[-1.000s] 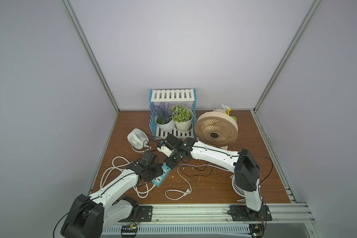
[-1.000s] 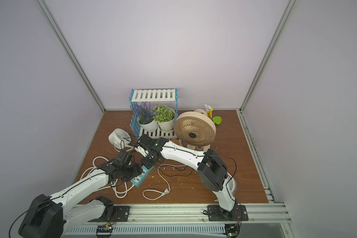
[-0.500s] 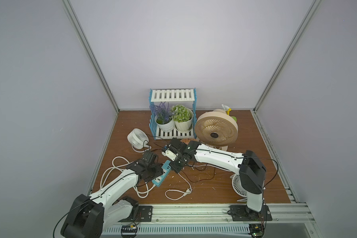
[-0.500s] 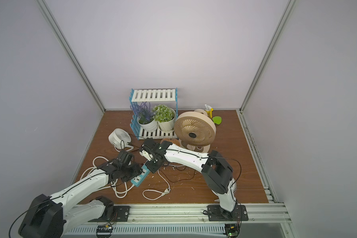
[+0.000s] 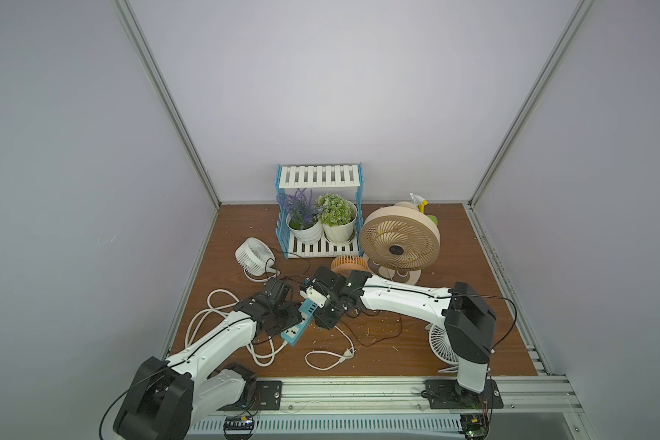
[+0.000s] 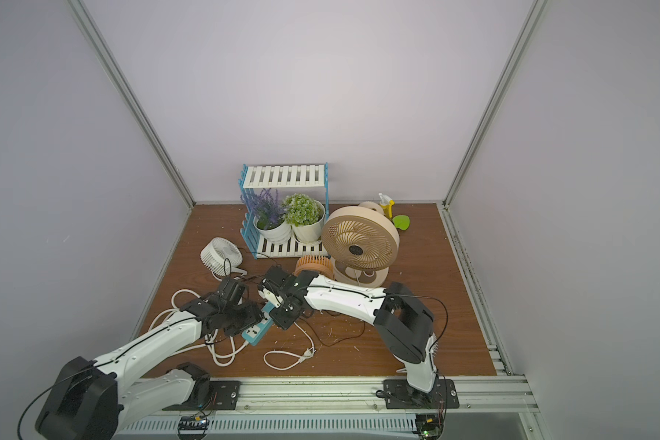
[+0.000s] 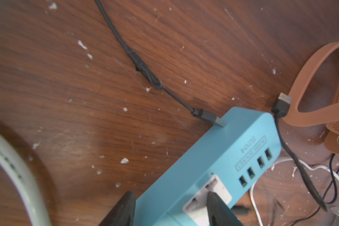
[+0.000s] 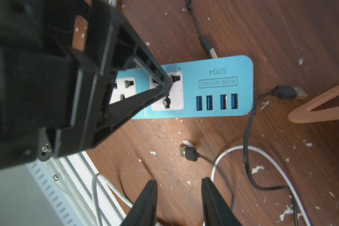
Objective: Unplug the desk fan from the power strip
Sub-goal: Place the plug at the center of the board.
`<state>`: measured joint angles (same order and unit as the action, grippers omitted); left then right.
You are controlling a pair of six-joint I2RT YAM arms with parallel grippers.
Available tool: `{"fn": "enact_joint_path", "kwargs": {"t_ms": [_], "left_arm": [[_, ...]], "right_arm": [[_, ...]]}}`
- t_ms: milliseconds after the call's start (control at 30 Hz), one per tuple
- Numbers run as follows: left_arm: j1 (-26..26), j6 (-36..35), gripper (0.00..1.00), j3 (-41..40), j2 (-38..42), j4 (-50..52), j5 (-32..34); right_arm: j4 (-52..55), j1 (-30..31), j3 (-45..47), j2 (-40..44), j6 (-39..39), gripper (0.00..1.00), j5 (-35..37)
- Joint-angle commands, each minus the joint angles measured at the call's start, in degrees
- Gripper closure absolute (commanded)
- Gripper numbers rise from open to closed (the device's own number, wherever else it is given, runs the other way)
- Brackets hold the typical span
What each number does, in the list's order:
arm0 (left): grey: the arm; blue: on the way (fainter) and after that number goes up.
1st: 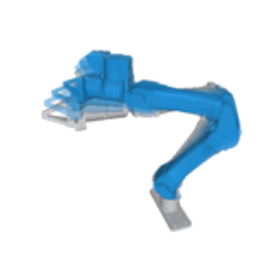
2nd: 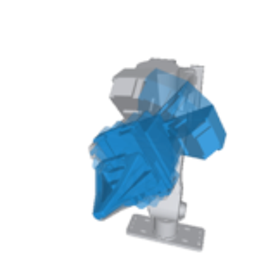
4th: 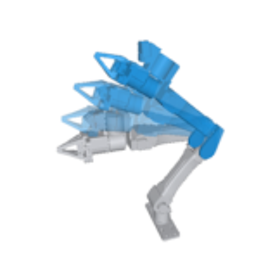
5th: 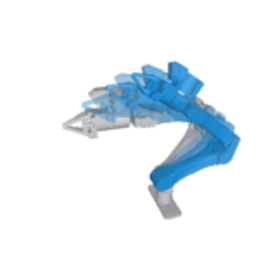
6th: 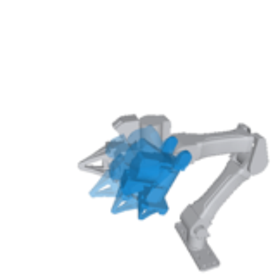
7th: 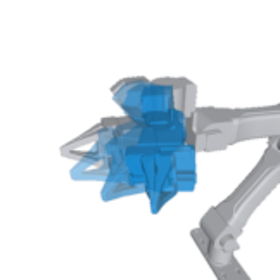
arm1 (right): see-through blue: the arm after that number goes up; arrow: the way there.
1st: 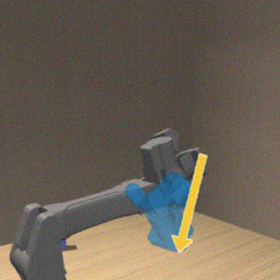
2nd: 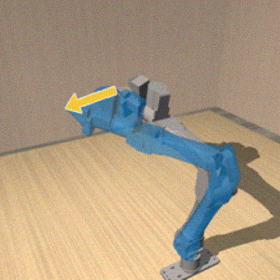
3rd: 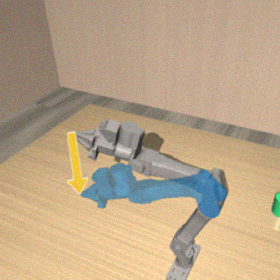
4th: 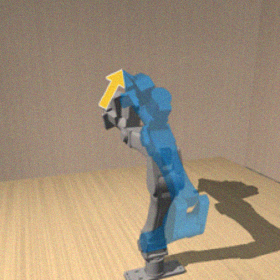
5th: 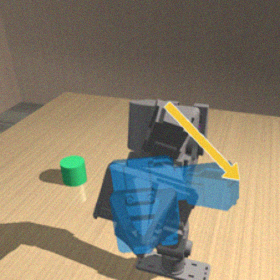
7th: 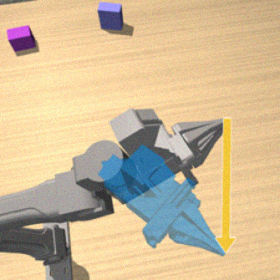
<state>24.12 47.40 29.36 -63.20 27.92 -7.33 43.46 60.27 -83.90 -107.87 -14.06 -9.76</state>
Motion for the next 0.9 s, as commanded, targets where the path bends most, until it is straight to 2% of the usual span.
{"fn": "enact_joint_path", "kwargs": {"t_ms": [0, 167, 300, 433, 567, 700, 867], "left_arm": [[0.2, -0.7, 0.39, -0.9, -0.9, 6.8, 3.6], [0.2, 0.2, 0.39, -0.3, 1.3, 7.9, 5.3], [0.2, 1.5, 0.37, 0.8, 5.5, 9.8, 8.9], [0.1, 2.6, 0.24, 2.7, 11.0, 12.4, 14.5], [0.0, 3.0, 0.14, 3.3, 17.1, 12.4, 20.5], [-1.6, -0.9, 0.01, 5.3, 20.2, 9.5, 25.5], [-2.8, -8.2, 0.01, 9.9, 17.1, 7.4, 33.1]], "right_arm": [[-0.4, -0.2, -1.1, 3.1, 0.2, 0.51, 3.6], [-0.6, -1.4, -0.2, 8.0, -0.2, 0.48, 8.9], [-1.9, -3.1, 3.7, 15.1, -1.7, 0.48, 15.2], [-3.2, -6.0, 9.9, 24.6, -3.8, 0.48, 23.5], [-5.0, -10.3, 17.3, 35.8, -6.7, 0.43, 31.9], [-6.1, -18.5, 23.6, 45.7, -8.7, 0.42, 34.8], [-4.7, -36.8, 29.3, 54.0, -12.4, 0.42, 31.3]]}}
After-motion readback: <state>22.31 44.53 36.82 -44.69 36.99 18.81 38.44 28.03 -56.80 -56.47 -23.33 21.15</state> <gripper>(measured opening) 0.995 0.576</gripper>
